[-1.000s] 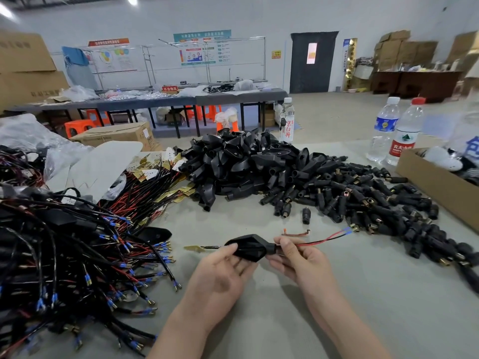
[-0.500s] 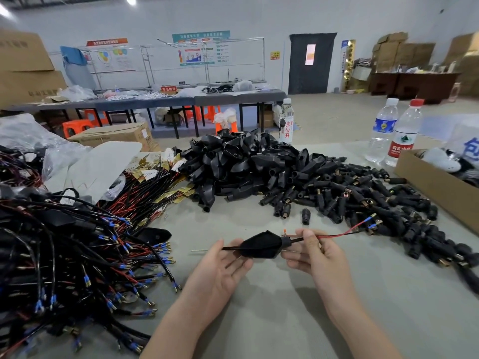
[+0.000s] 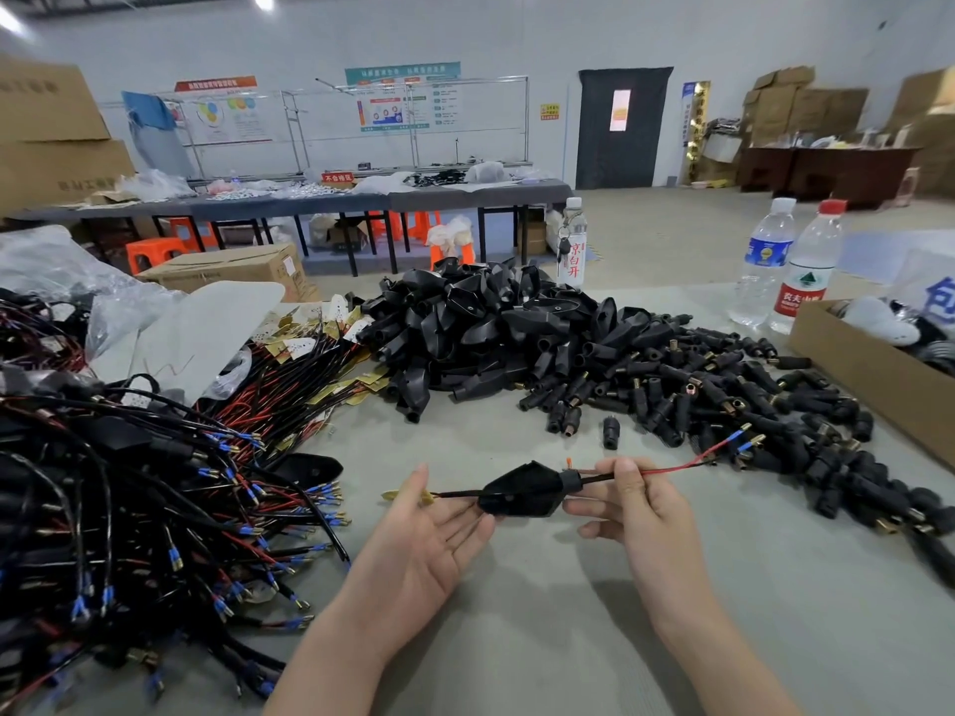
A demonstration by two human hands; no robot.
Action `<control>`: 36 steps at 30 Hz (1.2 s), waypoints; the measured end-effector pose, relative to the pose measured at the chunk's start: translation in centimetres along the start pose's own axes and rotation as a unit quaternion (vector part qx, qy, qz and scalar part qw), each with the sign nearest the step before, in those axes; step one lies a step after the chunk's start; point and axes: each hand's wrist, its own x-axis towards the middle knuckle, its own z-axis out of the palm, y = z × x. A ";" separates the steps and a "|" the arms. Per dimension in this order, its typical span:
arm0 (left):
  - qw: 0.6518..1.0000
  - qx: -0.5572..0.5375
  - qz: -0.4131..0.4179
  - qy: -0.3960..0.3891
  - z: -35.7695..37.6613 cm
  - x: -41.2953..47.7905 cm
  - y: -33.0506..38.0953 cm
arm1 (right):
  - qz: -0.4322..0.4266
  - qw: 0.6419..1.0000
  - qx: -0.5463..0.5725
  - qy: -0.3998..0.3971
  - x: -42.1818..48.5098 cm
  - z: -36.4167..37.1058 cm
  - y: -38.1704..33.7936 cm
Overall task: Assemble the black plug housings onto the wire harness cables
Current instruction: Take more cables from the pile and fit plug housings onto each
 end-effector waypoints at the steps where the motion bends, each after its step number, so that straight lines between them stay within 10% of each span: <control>1: 1.000 0.010 -0.008 -0.008 0.0 -0.1 0.0 | -0.002 1.000 0.002 0.007 0.1 -0.1 0.0; 18: 0.995 0.064 -0.035 0.060 -0.6 0.1 0.8 | -0.014 0.999 0.021 0.036 0.3 -1.1 -0.6; 36: 0.985 0.073 0.136 0.080 -0.4 0.5 -0.1 | 0.107 0.982 0.155 0.003 0.9 -0.3 1.3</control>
